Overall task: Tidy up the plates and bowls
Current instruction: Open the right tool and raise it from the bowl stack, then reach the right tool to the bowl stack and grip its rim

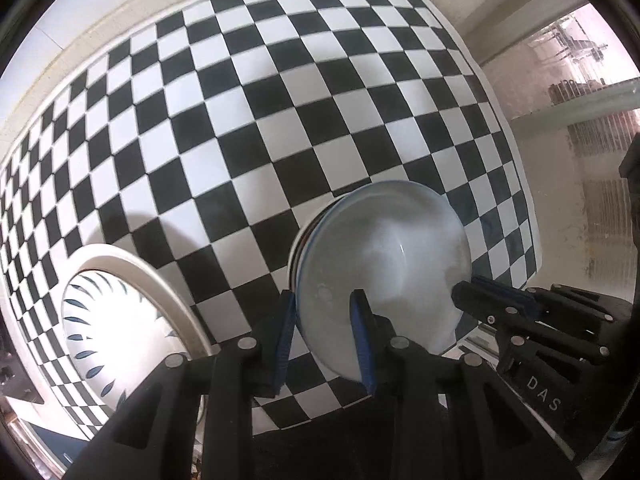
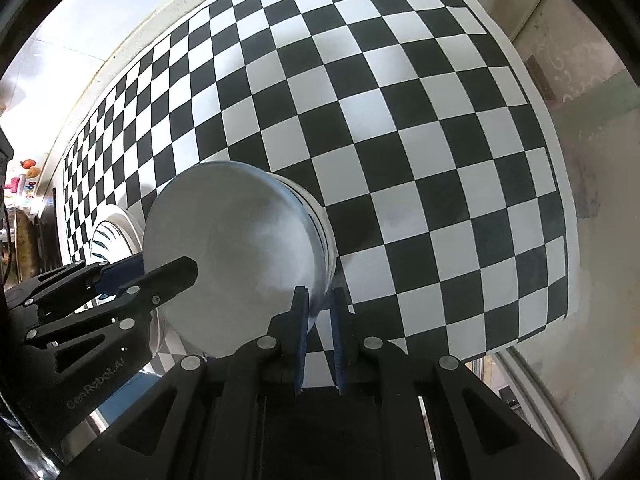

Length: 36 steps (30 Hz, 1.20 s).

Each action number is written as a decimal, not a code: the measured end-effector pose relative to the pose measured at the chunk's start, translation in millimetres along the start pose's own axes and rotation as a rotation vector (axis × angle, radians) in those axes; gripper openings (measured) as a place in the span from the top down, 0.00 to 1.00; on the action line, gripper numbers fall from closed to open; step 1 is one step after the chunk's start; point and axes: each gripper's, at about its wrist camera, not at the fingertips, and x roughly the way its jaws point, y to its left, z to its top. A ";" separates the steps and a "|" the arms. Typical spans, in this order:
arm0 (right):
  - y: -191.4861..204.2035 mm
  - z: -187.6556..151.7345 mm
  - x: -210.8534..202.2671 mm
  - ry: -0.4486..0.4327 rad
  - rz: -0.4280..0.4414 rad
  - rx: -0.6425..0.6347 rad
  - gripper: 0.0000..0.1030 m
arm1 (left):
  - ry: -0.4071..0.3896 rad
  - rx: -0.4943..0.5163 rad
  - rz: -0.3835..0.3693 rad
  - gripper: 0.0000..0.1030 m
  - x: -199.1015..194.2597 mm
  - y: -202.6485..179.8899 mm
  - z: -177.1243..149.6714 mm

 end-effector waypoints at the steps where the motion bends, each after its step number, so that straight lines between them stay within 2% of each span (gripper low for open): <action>1: -0.4 -1.4 -3.4 -0.009 -0.010 -0.004 0.88 | -0.017 0.006 0.018 0.75 -5.2 -1.0 -1.8; 6: 2.3 -16.9 -28.5 -0.073 -0.068 -0.034 0.88 | -0.097 0.021 0.071 0.74 -34.1 -3.5 -12.6; 16: 15.9 -73.8 -118.1 -0.240 -0.082 -0.083 0.88 | -0.229 0.073 0.056 0.74 -120.8 -17.1 -58.4; 22: 25.8 -108.0 -169.8 -0.344 -0.070 -0.088 0.88 | -0.274 0.103 0.035 0.74 -155.0 -23.3 -85.1; 29: 42.0 -143.1 -202.9 -0.389 -0.073 -0.112 0.88 | -0.303 0.120 0.026 0.74 -174.0 -26.7 -110.8; 36: 45.8 -159.1 -214.3 -0.399 -0.073 -0.119 0.88 | -0.329 0.132 0.025 0.74 -193.7 -27.8 -130.7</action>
